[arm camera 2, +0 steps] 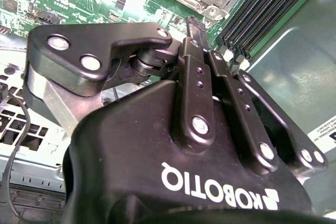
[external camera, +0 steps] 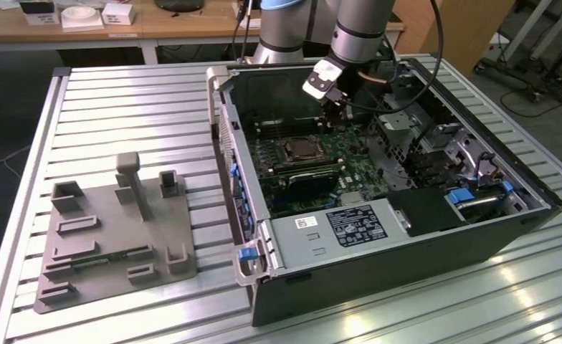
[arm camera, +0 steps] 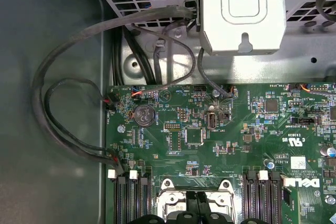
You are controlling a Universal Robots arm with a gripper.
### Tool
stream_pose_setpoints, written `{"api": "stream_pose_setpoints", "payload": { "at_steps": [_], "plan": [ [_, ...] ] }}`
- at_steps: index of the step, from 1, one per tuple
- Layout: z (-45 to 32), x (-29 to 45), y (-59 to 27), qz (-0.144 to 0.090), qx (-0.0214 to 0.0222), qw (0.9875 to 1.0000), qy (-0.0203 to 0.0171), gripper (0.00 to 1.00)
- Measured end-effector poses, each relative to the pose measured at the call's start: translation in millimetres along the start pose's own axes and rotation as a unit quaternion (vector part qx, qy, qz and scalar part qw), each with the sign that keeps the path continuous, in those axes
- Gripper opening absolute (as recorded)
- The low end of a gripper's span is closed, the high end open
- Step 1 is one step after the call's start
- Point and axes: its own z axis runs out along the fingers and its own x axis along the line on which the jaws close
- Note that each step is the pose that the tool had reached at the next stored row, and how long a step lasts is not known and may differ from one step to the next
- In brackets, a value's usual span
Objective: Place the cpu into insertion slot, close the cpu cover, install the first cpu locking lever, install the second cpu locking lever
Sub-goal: 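Close the cpu cover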
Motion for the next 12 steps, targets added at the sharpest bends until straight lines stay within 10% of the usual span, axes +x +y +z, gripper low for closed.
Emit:
{"api": "stream_pose_setpoints", "payload": {
  "at_steps": [12],
  "plan": [
    [3.9, -0.5, -17.2, -0.012, 0.0004, 0.9999, 0.0, 0.11]
  ]
}}
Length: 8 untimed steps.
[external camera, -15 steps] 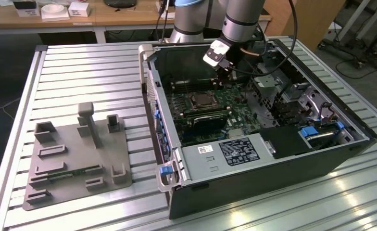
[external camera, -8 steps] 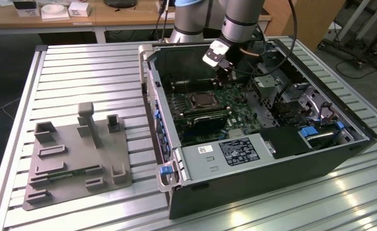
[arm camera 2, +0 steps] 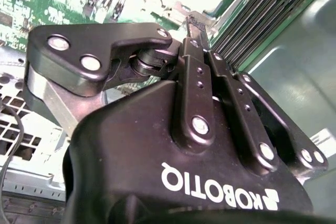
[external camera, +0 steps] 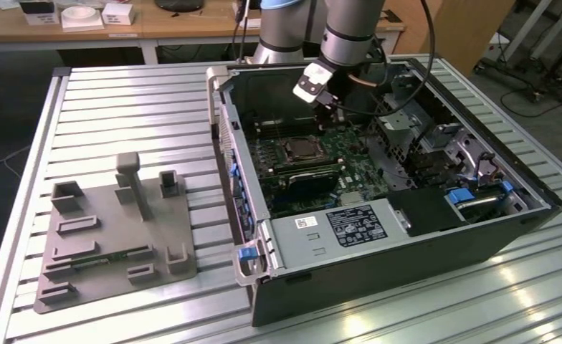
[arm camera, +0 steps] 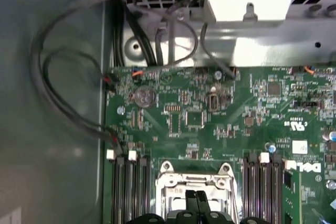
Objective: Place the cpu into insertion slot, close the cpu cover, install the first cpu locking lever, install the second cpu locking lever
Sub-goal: 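Close the cpu cover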
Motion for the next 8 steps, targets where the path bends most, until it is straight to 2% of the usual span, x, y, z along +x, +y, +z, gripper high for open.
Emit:
{"api": "stream_pose_setpoints", "payload": {
  "at_steps": [8],
  "plan": [
    [5.2, -0.1, -11.0, -0.006, 0.0002, 1.0, 0.0, 0.11]
  ]
}}
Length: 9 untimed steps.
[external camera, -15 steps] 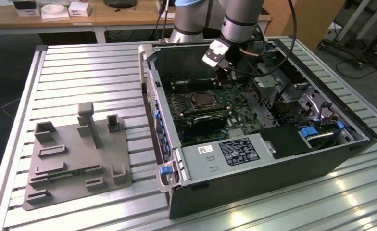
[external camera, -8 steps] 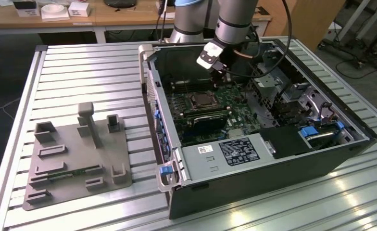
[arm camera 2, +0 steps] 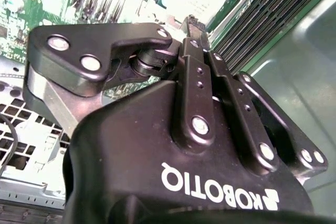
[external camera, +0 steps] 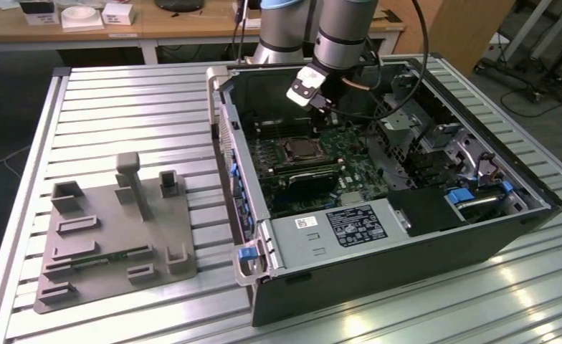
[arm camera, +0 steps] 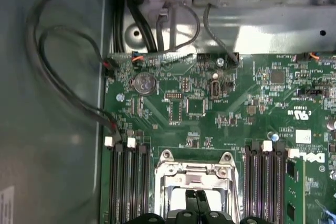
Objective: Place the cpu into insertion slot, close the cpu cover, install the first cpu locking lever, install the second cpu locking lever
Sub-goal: 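Close the cpu cover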
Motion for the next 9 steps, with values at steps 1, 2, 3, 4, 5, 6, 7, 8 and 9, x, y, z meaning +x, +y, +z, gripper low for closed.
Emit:
{"api": "stream_pose_setpoints", "payload": {
  "at_steps": [1, 2, 3, 4, 5, 6, 7, 8, 9],
  "plan": [
    [0.4, 0.0, -1.2, 0.0, 0.0, 1.0, 0.0, 0.11],
    [0.7, 0.0, -2.6, -0.001, 0.0, 1.0, 0.0, 0.11],
    [1.8, 0.1, -8.3, -0.003, 0.0001, 1.0, 0.0, 0.11],
    [2.0, 0.1, -9.2, -0.003, 0.0, 1.0, 0.0001, 0.11],
    [2.1, 0.1, -9.7, -0.003, 0.0001, 1.0, 0.0, 0.11],
    [2.1, 0.1, -9.8, -0.003, 0.0001, 1.0, 0.0, 0.11],
    [2.1, 0.1, -9.9, -0.003, 0.0001, 1.0, 0.0, 0.11],
    [2.1, 0.1, -10.7, -0.003, 0.0001, 1.0, 0.0, 0.11],
    [2.1, 0.1, -11.3, -0.003, 0.0001, 1.0, 0.0001, 0.11]
  ]
}}
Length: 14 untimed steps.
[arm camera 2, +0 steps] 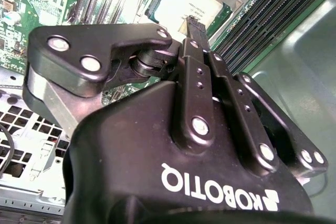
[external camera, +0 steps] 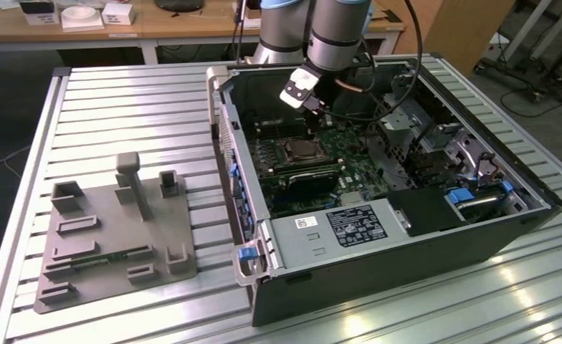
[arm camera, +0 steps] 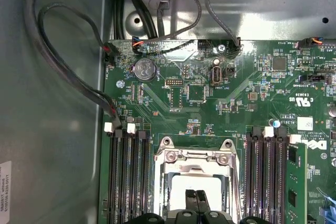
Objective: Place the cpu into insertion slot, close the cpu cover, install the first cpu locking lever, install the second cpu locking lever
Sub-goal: 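Close the cpu cover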
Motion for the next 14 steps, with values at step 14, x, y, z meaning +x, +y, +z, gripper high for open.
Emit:
{"api": "stream_pose_setpoints", "payload": {
  "at_steps": [14],
  "plan": [
    [0.8, 0.1, -4.2, -0.001, -0.0002, 1.0, 0.0, 0.11]
  ]
}}
